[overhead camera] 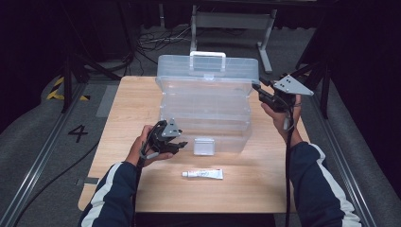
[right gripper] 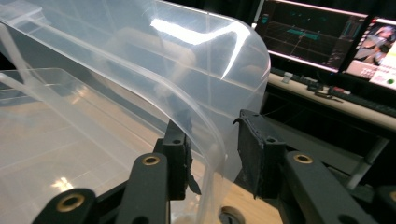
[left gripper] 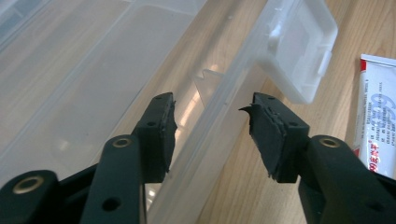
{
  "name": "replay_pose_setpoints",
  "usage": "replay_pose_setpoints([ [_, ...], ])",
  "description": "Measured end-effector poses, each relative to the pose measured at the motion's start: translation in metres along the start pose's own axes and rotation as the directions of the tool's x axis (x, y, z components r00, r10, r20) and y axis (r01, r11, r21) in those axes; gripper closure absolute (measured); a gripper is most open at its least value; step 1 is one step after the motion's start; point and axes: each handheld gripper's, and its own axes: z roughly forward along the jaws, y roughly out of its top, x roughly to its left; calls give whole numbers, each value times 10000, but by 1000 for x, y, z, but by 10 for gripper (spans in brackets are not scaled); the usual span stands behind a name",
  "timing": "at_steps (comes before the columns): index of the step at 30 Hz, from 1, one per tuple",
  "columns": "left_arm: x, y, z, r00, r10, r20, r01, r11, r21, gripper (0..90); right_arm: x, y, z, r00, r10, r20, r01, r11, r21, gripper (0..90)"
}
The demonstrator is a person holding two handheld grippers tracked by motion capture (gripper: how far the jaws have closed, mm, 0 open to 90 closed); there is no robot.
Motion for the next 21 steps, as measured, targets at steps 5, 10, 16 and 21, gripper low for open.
replay_pose_setpoints([
  [5,0,3,3,9998,184,113,-187,9996,233,563,3,3,7,9983,165,556,-165,9999,4,681],
  [10,2,2,3,9994,76,347,-70,9998,-162,635,4,2,14,9951,390,910,-392,9992,0,678],
  [16,3,2,2,9991,95,413,-87,9998,-193,668,4,-3,22,9900,682,1237,-677,9977,-86,712],
  [21,3,3,3,9989,201,430,-194,9997,-167,683,3,-1,26,9892,553,1360,-552,9985,-42,710],
])
